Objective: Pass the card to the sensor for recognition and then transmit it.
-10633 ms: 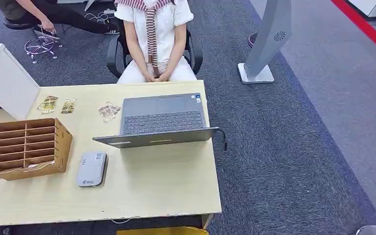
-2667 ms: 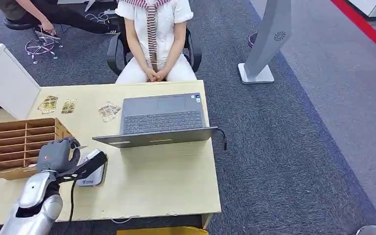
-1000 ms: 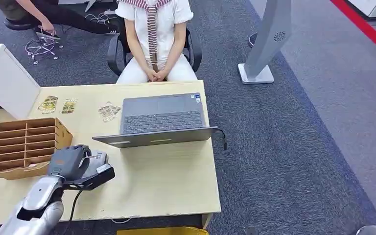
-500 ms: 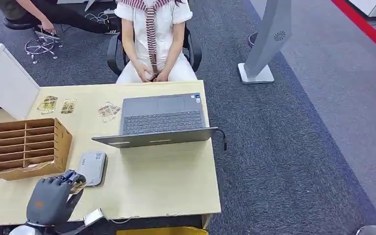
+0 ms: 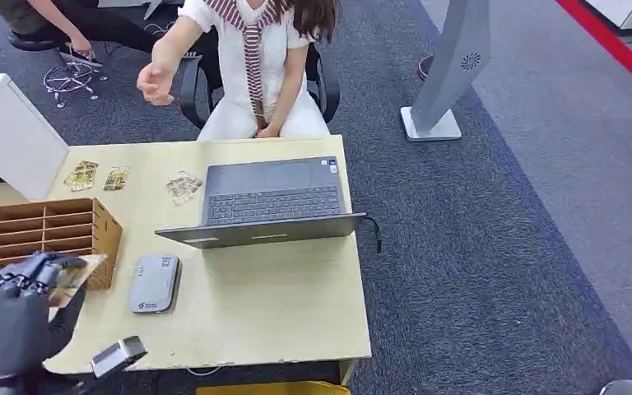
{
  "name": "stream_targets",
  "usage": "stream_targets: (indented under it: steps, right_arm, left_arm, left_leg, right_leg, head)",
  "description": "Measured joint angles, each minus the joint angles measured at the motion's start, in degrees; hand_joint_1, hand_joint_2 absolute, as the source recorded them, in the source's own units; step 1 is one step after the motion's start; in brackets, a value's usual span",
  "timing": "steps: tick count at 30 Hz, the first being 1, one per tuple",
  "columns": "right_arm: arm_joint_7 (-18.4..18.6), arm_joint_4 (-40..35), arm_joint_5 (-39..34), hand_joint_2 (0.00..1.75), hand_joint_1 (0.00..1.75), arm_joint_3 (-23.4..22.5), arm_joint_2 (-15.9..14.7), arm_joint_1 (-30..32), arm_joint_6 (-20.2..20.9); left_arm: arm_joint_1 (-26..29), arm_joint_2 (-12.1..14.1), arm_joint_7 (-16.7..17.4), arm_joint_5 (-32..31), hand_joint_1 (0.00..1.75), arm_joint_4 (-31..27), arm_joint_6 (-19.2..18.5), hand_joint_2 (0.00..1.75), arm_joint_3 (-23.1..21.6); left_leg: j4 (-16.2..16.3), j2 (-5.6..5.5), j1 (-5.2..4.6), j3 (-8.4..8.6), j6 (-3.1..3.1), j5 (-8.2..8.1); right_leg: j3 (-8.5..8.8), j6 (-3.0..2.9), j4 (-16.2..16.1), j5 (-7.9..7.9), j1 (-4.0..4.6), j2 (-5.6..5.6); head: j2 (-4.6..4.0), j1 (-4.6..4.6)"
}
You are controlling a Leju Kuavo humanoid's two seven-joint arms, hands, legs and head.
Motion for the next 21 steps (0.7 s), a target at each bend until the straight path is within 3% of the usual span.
stream_targets:
  steps: [9,16,21]
  right_arm:
    - [1.2,0.0,1.8,0.0,0.0,0.5,0.3,-1.1,0.5]
    - [2.1,0.0,2.8,0.0,0.0,1.9,0.3,-1.8,0.5]
    - [2.2,0.1,2.8,0.0,0.0,2.2,0.3,-1.9,0.4]
  left_arm:
    - [-17.9,-1.3,0.6,-2.1,1.75,13.4,-4.1,1.75,3.7]
    - [-28.1,-1.4,1.6,-4.4,1.75,26.8,-5.6,1.75,3.8]
    - [-31.8,-1.8,1.8,-4.4,1.75,33.7,-5.4,1.75,3.8]
  left_leg:
    - [0.0,0.03,0.02,0.02,-0.1,0.18]
    - [0.0,0.03,0.02,0.01,-0.1,0.2]
    - [0.0,0.05,0.02,0.02,-0.1,0.21]
  right_leg:
    - [-0.03,-0.12,0.0,0.19,0.0,0.01]
    - [-0.05,-0.1,0.0,0.26,0.02,0.01]
    - [-0.07,-0.11,0.0,0.26,0.03,0.09]
  head:
    - [-0.02,-0.04]
    - [-0.02,0.0]
    - [-0.02,-0.04]
